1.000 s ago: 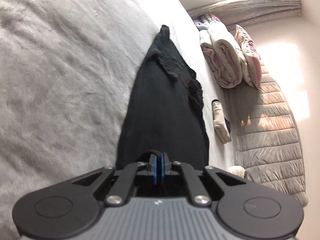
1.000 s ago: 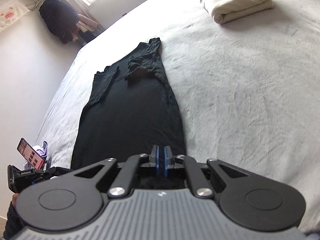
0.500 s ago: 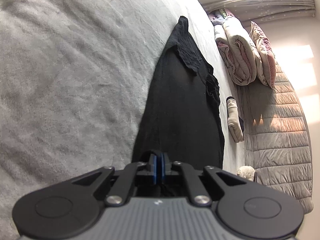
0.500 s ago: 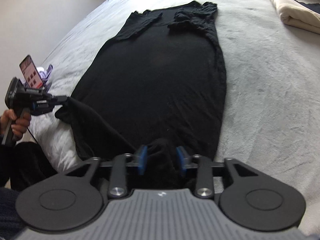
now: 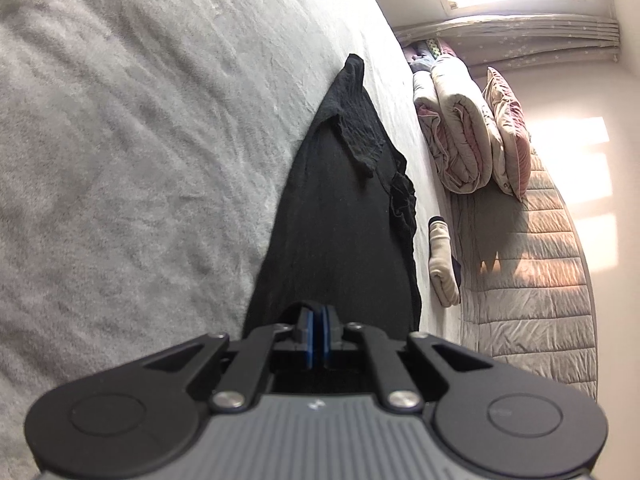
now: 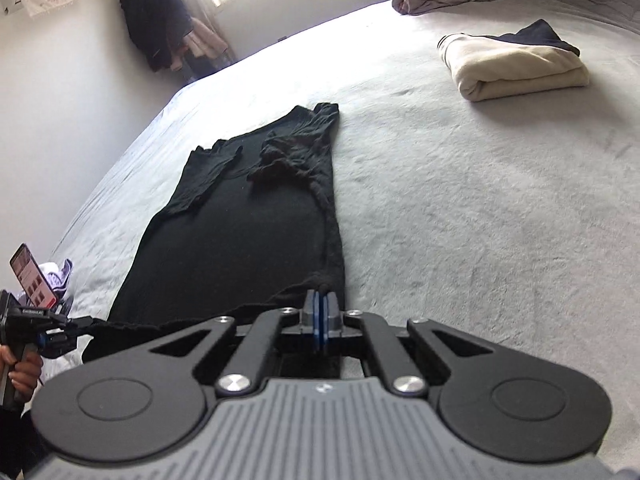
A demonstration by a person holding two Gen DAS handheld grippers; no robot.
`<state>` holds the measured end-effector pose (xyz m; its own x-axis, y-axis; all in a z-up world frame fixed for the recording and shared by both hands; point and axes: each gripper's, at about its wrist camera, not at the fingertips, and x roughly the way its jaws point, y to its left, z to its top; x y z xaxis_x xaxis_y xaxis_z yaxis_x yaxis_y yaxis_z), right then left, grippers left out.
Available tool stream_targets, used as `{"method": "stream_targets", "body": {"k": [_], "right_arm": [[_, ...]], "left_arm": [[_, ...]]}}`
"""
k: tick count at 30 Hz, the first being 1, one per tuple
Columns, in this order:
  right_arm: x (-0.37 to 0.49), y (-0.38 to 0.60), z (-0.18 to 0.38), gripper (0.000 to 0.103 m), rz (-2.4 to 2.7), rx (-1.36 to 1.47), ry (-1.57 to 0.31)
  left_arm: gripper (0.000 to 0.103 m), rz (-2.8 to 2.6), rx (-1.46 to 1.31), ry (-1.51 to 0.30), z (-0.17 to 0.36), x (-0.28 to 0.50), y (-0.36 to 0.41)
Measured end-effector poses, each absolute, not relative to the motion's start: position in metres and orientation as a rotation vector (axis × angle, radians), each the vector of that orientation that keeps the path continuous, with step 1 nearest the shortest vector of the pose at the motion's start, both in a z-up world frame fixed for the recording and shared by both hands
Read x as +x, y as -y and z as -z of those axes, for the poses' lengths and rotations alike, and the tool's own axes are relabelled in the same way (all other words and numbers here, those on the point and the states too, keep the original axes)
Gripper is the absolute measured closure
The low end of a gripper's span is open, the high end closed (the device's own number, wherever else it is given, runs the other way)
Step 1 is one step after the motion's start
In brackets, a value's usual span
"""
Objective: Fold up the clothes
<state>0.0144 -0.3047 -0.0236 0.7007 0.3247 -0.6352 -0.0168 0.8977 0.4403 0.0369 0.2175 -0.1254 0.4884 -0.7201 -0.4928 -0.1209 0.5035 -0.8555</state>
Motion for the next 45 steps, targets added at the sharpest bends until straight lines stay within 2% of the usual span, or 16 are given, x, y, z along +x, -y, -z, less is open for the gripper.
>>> {"method": "stream_targets", "body": {"k": [15,18,20,21,23,26,30,31,32,33,34,41,45], "right_arm": [[0.065,0.309,0.043,0.100,-0.148,0.426,-0.757],[0.068,0.310,0.044,0.087,-0.120,0.397,-0.760],[0.066,0.310,0.041,0.087,-0.121,0.373,-0.761],[0.065,0.310,0.040,0.085,-0.125,0.362,-0.763],[0.064,0.307,0.040,0.071,-0.129,0.344,-0.770],[0.064,0.302,0.045,0.069,-0.114,0.305,-0.790],[0.066,0.297,0.052,0.069,-0.085,0.282,-0.795],[0.066,0.296,0.053,0.069,-0.082,0.276,-0.791],[0.067,0.295,0.054,0.074,-0.078,0.271,-0.787],[0.067,0.293,0.055,0.082,-0.075,0.266,-0.783],[0.066,0.291,0.054,0.100,-0.076,0.260,-0.772],[0.055,0.290,0.035,0.102,-0.063,0.249,-0.612],[0.057,0.297,0.030,0.101,-0.034,0.274,-0.573]], "left_arm": [[0.098,0.403,-0.996,-0.928,0.116,0.069,-0.216],[0.088,0.392,-0.938,-0.937,0.111,0.072,-0.213],[0.066,0.405,-0.870,-0.940,0.105,0.071,-0.207],[0.062,0.414,-0.829,-0.941,0.102,0.071,-0.203],[0.057,0.427,-0.741,-0.947,0.099,0.072,-0.194],[0.057,0.400,-0.624,-0.967,0.100,0.078,-0.182],[0.062,0.341,-0.477,-0.928,0.099,0.076,-0.171],[0.076,0.330,-0.441,-0.913,0.098,0.074,-0.168],[0.098,0.316,-0.405,-0.899,0.098,0.073,-0.165],[0.101,0.305,-0.377,-0.885,0.097,0.071,-0.163],[0.101,0.302,-0.364,-0.863,0.096,0.068,-0.163],[0.102,0.288,-0.412,-0.645,0.078,0.047,-0.178],[0.103,0.288,-0.417,-0.608,0.073,0.047,-0.179]]}}
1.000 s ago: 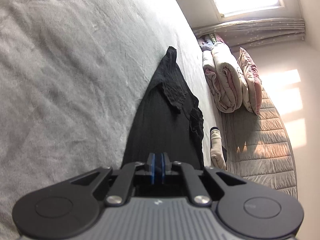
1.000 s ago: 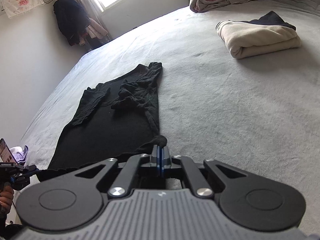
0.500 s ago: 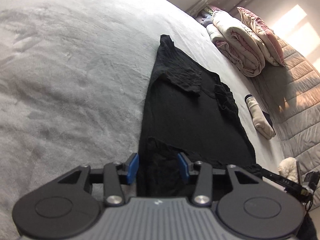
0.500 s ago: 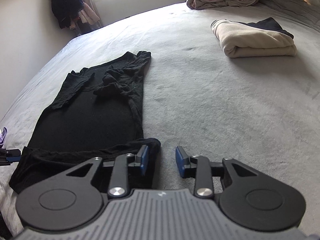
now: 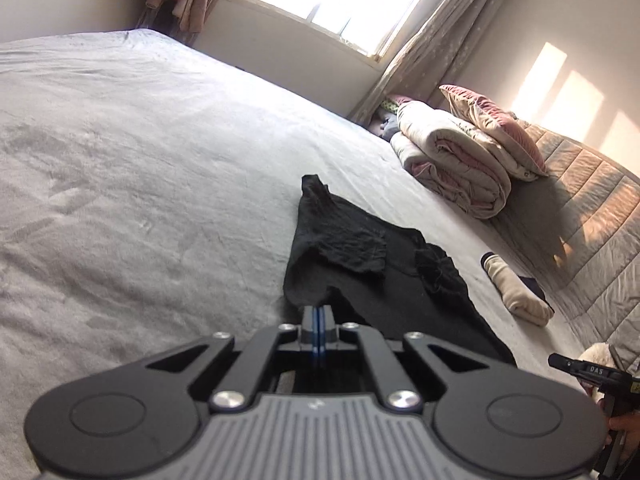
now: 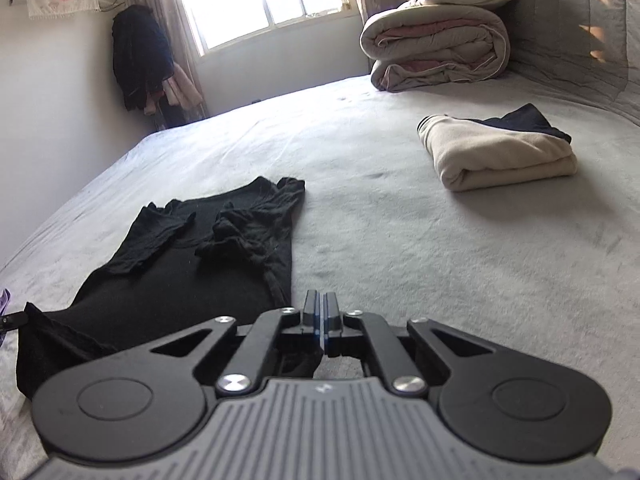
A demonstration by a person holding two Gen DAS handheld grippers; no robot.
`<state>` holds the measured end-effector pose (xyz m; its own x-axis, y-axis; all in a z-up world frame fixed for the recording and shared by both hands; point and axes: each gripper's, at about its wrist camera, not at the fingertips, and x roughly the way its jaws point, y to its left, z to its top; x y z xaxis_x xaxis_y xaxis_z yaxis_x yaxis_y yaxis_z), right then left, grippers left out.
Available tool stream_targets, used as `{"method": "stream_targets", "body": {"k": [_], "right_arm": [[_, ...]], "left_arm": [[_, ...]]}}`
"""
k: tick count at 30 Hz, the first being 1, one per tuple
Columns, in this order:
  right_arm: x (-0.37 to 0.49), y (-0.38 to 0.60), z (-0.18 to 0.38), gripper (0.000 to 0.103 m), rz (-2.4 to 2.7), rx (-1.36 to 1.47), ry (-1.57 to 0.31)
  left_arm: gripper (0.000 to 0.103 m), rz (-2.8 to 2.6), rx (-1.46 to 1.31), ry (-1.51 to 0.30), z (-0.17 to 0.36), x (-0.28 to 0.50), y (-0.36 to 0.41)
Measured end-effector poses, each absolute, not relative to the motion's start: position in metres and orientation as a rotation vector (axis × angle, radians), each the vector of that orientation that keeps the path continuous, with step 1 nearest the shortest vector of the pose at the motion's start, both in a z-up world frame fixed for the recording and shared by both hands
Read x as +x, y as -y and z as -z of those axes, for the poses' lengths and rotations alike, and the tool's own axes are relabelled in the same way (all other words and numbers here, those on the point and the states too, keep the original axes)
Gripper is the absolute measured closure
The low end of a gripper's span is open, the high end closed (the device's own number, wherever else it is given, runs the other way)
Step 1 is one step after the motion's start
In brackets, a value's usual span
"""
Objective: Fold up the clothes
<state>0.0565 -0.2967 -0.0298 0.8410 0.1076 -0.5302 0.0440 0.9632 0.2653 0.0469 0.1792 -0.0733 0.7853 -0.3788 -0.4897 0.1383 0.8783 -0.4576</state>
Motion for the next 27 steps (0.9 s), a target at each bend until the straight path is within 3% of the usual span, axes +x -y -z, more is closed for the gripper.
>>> {"method": "stream_targets", "body": {"k": [3,4,6,8,14,19,22,25,27], "right_arm": [[0.059,0.300,0.032,0.099,-0.039,0.299,-0.632],[0.060,0.300,0.035,0.089,-0.048,0.309,-0.656],[0.061,0.298,0.041,0.081,-0.050,0.311,-0.704],[0.060,0.294,0.046,0.057,-0.055,0.306,-0.727],[0.044,0.289,0.048,0.057,-0.072,0.309,-0.822],[0.013,0.296,0.044,0.057,-0.085,0.351,-0.905],[0.002,0.299,0.045,0.057,-0.115,0.434,-0.947],[-0.002,0.295,0.051,0.057,-0.153,0.499,-0.985],[0.002,0.284,0.056,0.058,-0.169,0.494,-0.971]], "left_arm": [[0.102,0.288,-0.369,-0.698,0.077,0.054,-0.173],[0.101,0.283,-0.347,-0.733,0.081,0.056,-0.170],[0.101,0.259,-0.331,-0.776,0.086,0.060,-0.168],[0.092,0.235,-0.352,-0.829,0.091,0.064,-0.171],[0.053,0.261,-0.408,-0.954,0.086,0.052,-0.184],[0.045,0.317,-0.474,-1.024,0.084,0.038,-0.196],[0.034,0.346,-0.449,-1.055,0.088,0.036,-0.194],[0.033,0.354,-0.412,-1.073,0.094,0.040,-0.185],[0.041,0.359,-0.387,-1.072,0.093,0.043,-0.177]]}}
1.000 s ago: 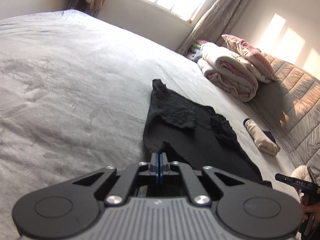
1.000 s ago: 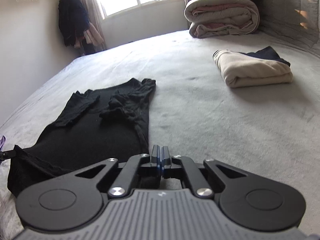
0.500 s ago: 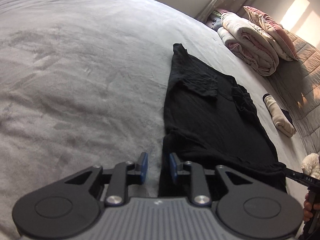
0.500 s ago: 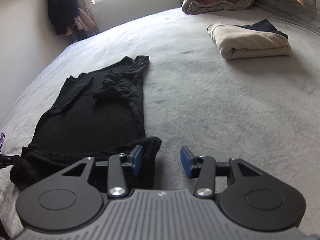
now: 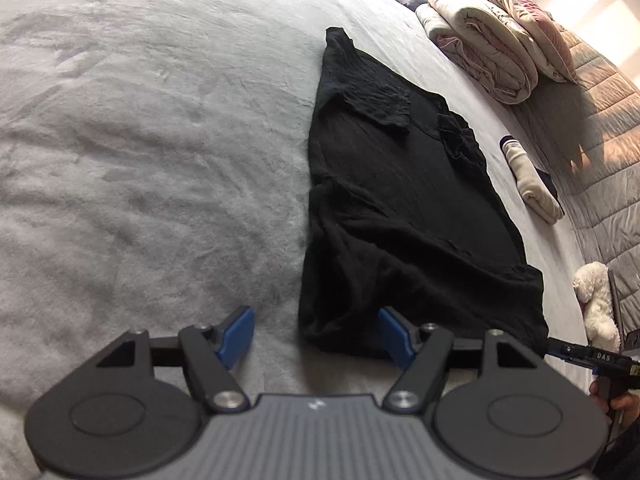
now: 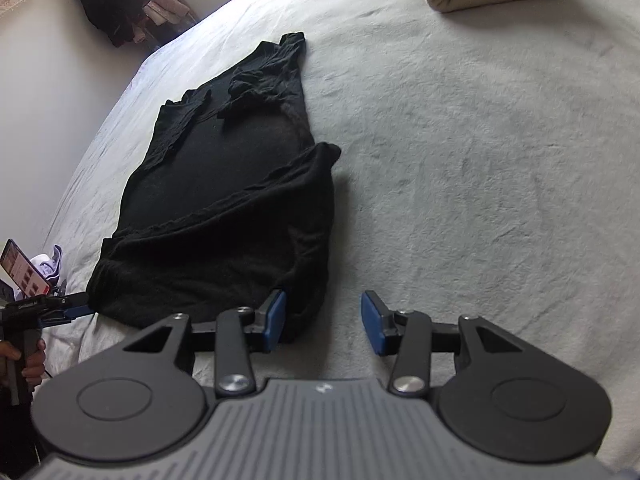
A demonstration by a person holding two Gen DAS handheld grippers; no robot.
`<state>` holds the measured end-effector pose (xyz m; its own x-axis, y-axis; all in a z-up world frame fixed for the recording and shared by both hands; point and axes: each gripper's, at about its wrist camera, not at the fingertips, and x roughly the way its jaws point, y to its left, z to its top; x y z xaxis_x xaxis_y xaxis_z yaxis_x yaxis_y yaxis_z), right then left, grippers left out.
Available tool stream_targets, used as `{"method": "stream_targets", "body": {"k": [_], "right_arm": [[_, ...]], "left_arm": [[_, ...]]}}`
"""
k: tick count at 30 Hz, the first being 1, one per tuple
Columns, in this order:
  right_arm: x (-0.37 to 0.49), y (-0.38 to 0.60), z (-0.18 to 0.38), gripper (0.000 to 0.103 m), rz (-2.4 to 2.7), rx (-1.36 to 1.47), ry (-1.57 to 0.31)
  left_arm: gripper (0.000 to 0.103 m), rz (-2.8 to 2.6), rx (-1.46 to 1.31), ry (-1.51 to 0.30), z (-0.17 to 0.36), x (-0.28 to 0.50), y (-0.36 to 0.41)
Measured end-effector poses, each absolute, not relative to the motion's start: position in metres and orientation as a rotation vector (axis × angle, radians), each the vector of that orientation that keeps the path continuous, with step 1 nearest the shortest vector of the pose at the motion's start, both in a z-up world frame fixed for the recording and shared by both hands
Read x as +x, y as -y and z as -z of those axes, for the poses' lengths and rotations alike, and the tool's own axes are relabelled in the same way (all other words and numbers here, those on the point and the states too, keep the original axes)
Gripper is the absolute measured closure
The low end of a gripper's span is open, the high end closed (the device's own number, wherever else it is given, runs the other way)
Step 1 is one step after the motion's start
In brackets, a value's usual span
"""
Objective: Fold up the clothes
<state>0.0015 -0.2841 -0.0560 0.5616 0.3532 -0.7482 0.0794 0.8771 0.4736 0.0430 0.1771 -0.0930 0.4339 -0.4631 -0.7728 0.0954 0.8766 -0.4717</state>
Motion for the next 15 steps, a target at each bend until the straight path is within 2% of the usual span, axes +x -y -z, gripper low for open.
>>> {"method": "stream_targets", "body": {"k": [1,2,3,9,13,15], "right_arm": [[0.004,0.280,0.059,0.074,-0.185,0.501,-0.969],[0.008,0.278,0.062,0.099,-0.197,0.512,-0.979],[0.011,0.277,0.064,0.098,-0.206,0.525,-0.992],[-0.002,0.297,0.044,0.100,-0.204,0.578,-0.949],[-0.005,0.312,0.042,0.099,-0.177,0.581,-0.953],[-0.002,0.310,0.049,0.094,-0.165,0.583,-0.975]], "left_arm": [[0.059,0.363,-0.376,-1.073,0.093,0.044,-0.173],[0.093,0.372,-0.370,-1.086,0.096,0.045,-0.170],[0.099,0.378,-0.380,-1.110,0.101,0.046,-0.168],[0.101,0.409,-0.574,-1.120,0.092,0.026,-0.188],[0.099,0.377,-0.523,-1.135,0.097,0.018,-0.193],[0.098,0.356,-0.510,-1.129,0.101,0.020,-0.195]]}}
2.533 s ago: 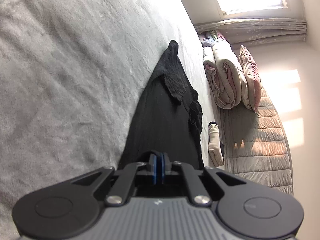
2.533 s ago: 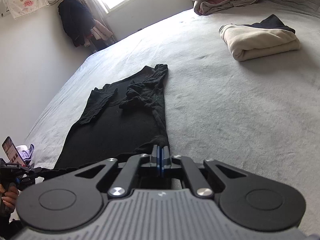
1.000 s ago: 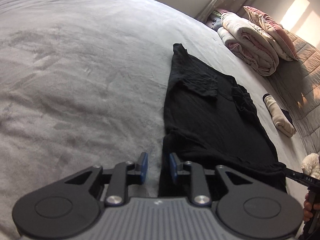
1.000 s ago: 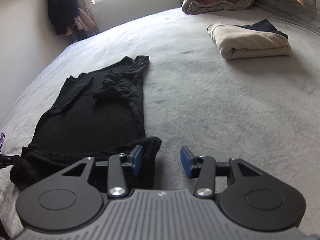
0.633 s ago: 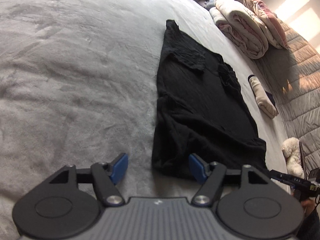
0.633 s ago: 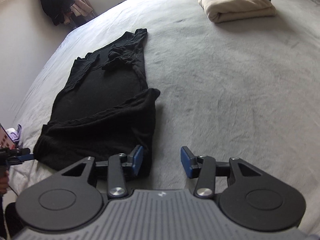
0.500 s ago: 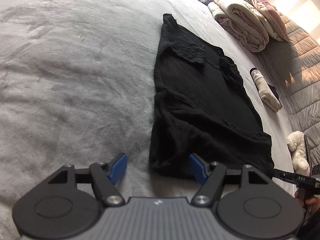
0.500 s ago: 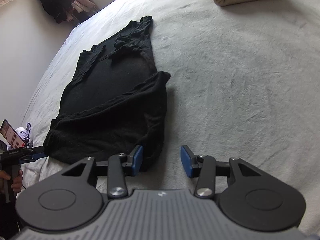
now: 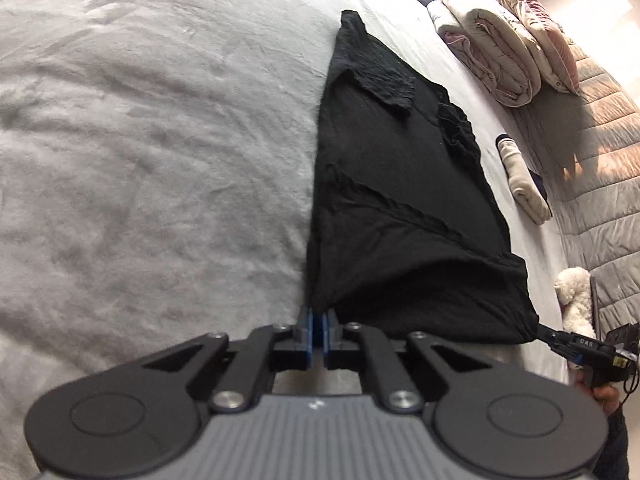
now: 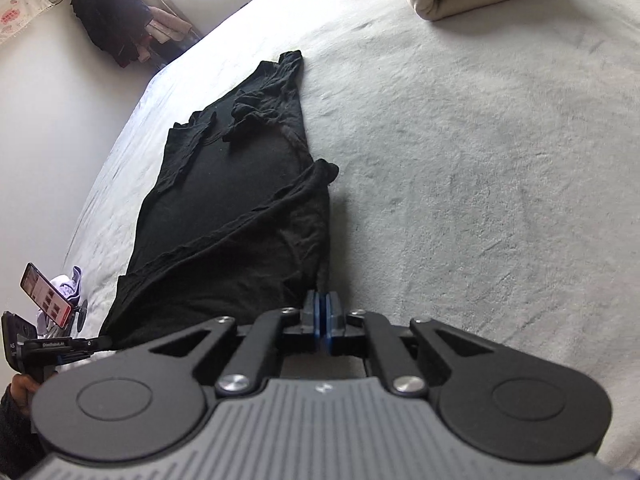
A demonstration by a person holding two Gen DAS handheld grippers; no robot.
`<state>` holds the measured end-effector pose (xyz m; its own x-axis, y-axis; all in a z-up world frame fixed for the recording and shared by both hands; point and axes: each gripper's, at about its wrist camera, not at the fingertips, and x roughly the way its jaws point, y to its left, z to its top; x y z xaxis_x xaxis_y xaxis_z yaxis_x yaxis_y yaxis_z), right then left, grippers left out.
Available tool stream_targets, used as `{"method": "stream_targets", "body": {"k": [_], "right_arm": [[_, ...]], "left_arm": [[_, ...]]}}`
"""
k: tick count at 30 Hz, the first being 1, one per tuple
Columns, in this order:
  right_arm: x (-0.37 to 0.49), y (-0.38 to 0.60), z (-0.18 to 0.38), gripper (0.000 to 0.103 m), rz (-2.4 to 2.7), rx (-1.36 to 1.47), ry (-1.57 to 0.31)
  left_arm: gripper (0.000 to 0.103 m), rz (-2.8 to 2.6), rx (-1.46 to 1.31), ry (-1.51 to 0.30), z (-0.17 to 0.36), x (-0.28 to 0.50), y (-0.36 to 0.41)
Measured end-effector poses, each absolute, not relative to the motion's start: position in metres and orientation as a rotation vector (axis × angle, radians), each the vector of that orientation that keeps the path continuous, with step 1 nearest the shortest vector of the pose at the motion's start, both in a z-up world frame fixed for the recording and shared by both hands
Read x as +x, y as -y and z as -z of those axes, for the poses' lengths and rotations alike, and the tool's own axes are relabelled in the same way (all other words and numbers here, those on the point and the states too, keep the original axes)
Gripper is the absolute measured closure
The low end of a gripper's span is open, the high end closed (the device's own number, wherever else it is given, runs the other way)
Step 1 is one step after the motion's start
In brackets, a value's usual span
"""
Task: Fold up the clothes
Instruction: 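Lift the folded edge and fold it over toward the collar with both tools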
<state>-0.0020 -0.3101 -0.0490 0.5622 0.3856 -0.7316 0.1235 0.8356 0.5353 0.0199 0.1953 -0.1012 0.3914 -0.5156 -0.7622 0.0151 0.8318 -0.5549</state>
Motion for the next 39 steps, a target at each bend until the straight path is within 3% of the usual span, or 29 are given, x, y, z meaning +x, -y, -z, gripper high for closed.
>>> {"method": "stream_targets", "body": {"k": [1,3,4,5,8,10,12,13,15,16,17,27,39], "right_arm": [[-0.001,0.309,0.051,0.087,-0.157,0.581,-0.985],[-0.002,0.309,0.052,0.085,-0.148,0.587,-0.995],[-0.004,0.311,0.053,0.068,-0.149,0.601,-0.995],[-0.005,0.313,0.053,0.047,-0.150,0.614,-0.994],[-0.006,0.309,0.054,0.041,-0.173,0.628,-0.990],[-0.004,0.304,0.057,0.044,-0.188,0.623,-0.995],[0.001,0.291,0.062,0.056,-0.192,0.580,-1.000],[0.004,0.286,0.064,0.064,-0.197,0.565,-0.999],[0.009,0.281,0.067,0.092,-0.223,0.565,-1.011],[0.011,0.279,0.069,0.094,-0.236,0.568,-1.021],[0.013,0.278,0.071,0.095,-0.248,0.571,-1.031],[-0.001,0.313,0.039,0.095,-0.261,0.704,-0.938],[0.052,0.328,0.007,0.095,-0.298,0.851,-0.752]], "left_arm": [[0.089,0.365,-0.524,-1.125,0.101,0.020,-0.197],[0.066,0.384,-0.548,-1.117,0.100,0.021,-0.199],[0.050,0.397,-0.549,-1.111,0.099,0.021,-0.199],[0.042,0.411,-0.551,-1.106,0.097,0.021,-0.198],[0.041,0.420,-0.533,-1.122,0.099,0.024,-0.194],[0.042,0.422,-0.516,-1.125,0.102,0.026,-0.189],[0.042,0.427,-0.499,-1.119,0.103,0.026,-0.183],[0.043,0.429,-0.487,-1.115,0.103,0.026,-0.179],[0.052,0.428,-0.448,-1.107,0.103,0.026,-0.172],[0.070,0.420,-0.422,-1.109,0.104,0.026,-0.169],[0.100,0.406,-0.401,-1.118,0.105,0.027,-0.167],[0.100,0.482,-0.723,-1.152,0.104,0.026,-0.200],[0.100,0.509,-1.092,-0.955,0.087,0.064,-0.219]]}}
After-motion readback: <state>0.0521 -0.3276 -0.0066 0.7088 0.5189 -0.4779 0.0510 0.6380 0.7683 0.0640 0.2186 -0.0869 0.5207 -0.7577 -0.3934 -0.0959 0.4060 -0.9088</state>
